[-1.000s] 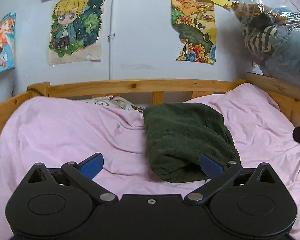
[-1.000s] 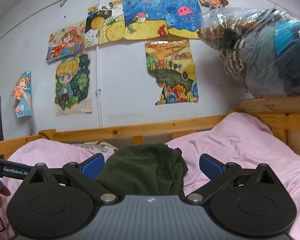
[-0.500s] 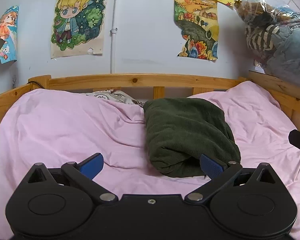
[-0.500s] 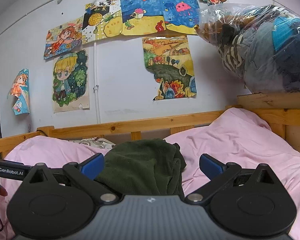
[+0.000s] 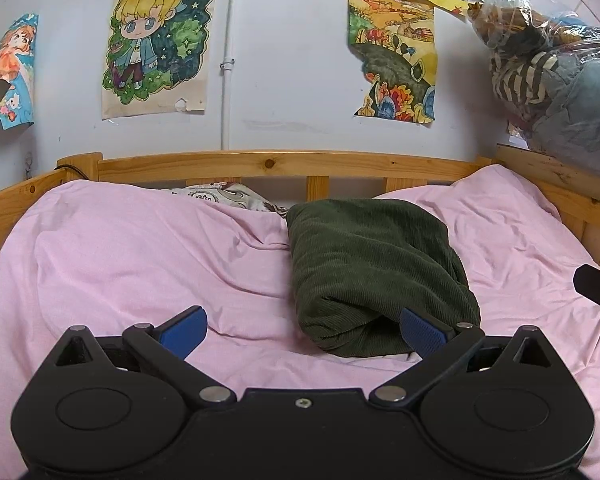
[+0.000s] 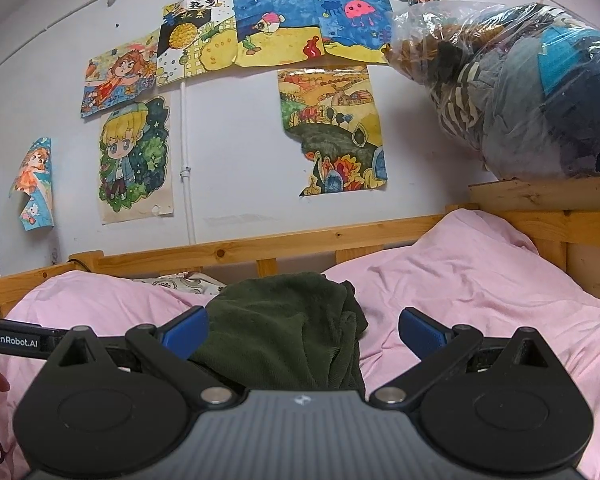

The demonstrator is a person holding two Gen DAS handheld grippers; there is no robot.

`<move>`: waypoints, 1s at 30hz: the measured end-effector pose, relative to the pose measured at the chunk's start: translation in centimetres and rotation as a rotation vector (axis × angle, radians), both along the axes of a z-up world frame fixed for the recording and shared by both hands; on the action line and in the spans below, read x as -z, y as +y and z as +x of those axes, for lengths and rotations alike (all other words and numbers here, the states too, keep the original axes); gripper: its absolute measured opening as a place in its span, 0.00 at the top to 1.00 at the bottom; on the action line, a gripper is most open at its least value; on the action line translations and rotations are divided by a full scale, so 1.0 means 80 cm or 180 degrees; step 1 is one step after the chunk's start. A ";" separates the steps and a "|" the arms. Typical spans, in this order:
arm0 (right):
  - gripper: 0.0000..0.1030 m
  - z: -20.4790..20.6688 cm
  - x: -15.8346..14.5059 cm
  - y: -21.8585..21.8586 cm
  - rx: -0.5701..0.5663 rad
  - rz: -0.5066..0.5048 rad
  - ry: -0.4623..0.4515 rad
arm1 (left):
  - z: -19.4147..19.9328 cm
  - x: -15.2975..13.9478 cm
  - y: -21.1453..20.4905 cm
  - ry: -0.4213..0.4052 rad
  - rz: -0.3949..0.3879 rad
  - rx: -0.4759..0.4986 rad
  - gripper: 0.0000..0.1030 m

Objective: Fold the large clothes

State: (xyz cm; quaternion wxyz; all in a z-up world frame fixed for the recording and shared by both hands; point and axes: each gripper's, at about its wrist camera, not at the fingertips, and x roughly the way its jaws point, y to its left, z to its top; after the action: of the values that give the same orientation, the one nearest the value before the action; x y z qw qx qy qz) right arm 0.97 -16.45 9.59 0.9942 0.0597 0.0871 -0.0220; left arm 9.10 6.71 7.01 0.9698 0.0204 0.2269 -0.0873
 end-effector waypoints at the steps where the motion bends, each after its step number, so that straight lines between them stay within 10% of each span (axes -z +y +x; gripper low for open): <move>1: 0.00 0.000 0.000 0.000 -0.0001 -0.0001 0.0000 | 0.000 0.000 0.000 0.0001 -0.0001 -0.0003 0.01; 30: 0.00 0.003 0.004 -0.001 0.0000 -0.0010 0.0048 | 0.000 -0.001 0.003 0.0014 -0.0016 0.0009 0.01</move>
State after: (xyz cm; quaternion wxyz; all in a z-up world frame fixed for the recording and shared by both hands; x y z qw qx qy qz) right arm 1.24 -16.52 9.26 0.9936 0.0580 0.0945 -0.0225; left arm 9.13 6.95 7.11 0.9692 0.0181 0.2288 -0.0893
